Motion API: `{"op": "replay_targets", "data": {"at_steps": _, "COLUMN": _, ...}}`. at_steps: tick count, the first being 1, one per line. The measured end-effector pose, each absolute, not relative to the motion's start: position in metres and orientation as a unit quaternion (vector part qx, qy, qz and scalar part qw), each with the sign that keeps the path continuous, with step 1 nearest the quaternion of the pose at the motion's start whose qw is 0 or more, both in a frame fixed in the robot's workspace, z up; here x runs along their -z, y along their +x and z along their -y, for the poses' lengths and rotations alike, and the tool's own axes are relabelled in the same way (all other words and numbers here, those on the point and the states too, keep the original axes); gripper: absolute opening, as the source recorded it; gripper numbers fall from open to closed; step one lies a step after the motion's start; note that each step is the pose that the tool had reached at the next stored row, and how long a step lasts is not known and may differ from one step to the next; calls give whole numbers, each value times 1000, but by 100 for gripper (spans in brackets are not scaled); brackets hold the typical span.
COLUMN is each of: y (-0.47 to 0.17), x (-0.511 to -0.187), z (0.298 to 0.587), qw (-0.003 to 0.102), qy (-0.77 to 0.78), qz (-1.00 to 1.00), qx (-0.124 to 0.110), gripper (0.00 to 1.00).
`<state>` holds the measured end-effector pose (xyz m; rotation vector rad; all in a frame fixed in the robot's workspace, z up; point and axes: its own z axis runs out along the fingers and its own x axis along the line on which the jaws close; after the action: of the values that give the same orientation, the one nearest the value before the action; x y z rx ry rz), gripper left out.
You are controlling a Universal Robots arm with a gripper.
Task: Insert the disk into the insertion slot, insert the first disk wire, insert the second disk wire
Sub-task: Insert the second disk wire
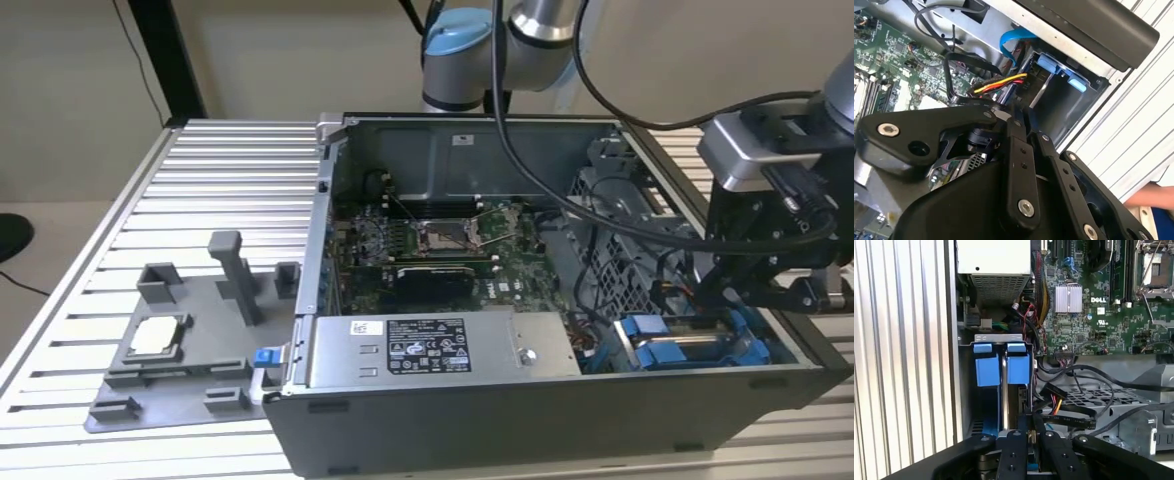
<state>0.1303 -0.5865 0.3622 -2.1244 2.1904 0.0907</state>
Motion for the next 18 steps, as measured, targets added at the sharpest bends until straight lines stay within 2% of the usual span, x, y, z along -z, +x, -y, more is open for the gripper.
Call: {"op": "replay_targets", "data": {"at_steps": 18, "y": 129, "x": -351, "z": 587, "qw": 47, "qy": -695, "qz": -717, "qx": -29, "gripper": 0}}
